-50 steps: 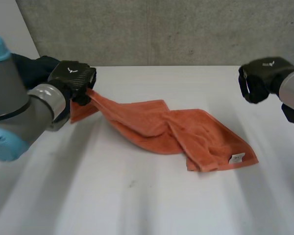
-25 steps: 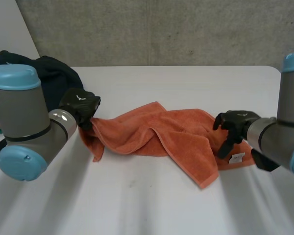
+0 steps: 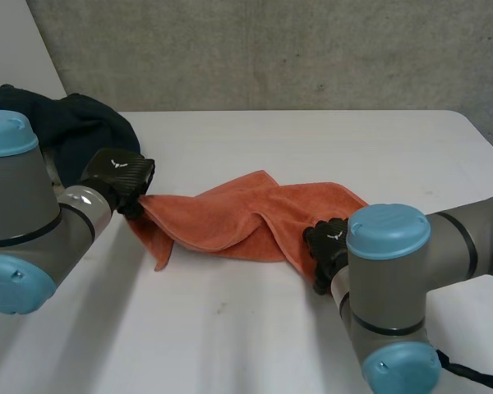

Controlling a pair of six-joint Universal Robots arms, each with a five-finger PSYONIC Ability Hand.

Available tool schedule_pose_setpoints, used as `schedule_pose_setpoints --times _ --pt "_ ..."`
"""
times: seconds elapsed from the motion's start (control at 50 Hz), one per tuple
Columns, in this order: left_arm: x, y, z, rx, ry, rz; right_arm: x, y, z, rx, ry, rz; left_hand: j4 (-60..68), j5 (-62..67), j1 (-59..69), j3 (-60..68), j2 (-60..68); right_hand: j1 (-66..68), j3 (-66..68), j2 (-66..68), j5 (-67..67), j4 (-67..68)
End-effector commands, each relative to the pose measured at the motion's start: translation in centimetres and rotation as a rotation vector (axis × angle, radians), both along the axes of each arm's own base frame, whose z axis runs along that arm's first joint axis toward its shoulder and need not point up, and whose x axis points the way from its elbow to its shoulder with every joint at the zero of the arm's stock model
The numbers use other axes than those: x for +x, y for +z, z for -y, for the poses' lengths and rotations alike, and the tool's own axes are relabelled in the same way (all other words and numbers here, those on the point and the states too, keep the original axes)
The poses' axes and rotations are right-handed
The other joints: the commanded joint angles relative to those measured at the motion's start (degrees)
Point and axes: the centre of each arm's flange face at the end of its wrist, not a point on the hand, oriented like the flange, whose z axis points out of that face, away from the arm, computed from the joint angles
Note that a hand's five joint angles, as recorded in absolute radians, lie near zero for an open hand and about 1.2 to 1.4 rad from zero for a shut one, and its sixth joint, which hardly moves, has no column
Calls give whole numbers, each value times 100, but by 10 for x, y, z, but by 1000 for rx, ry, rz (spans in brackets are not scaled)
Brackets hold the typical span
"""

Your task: Fold the laundry.

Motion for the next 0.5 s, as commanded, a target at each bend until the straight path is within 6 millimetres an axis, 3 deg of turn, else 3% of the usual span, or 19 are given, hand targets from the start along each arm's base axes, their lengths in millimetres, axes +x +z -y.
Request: schedule_pose_setpoints --times 0.02,0.08,0.16,0.18,0.24,0.26,0.3,0.32,0.38,0.44,0.5 --pt "-4 -1 8 -26 -4 -6 1 -2 32 -130 -11 -19 1146 1382 1279 1194 1144 4126 4179 4117 4166 4178" --pt "-6 0 15 -46 -5 -21 0 9 52 -188 -36 -4 1146 1382 1279 1194 1144 4137 4190 4128 4177 4189" --pt "-15 21 43 -169 -7 -67 -6 52 94 -319 -89 50 1146 1382 1279 1194 1144 4137 4190 4128 4177 4189" --pt "-19 44 56 -261 4 -99 -9 81 112 -397 -108 81 1146 1382 1279 1194 1144 4137 4190 4128 4177 4189" --pt "-21 88 73 -410 41 -166 -17 131 137 -529 -146 124 1146 1382 1279 1194 1144 4137 4190 4128 4177 4189" --pt "-20 121 78 -503 71 -229 -23 165 149 -620 -167 157 1146 1382 1279 1194 1144 4137 4190 4128 4177 4189" --pt "-17 153 80 -595 96 -311 -31 198 157 -712 -195 190 1146 1382 1279 1194 1144 4137 4190 4128 4177 4189" --pt "-14 181 79 -678 114 -401 -41 229 164 -799 -225 229 1146 1382 1279 1194 1144 4137 4190 4128 4177 4189" --pt "-8 216 72 -781 115 -527 -57 270 169 -913 -246 320 1146 1382 1279 1194 1144 4137 4190 4128 4177 4189" --pt "-8 219 65 -792 87 -560 -65 291 166 -948 -211 384 1146 1382 1279 1194 1144 4137 4190 4128 4177 4189" --pt "-9 194 58 -709 61 -516 -66 277 162 -857 -149 380 1146 1382 1279 1194 1144 4137 4190 4128 4177 4189"
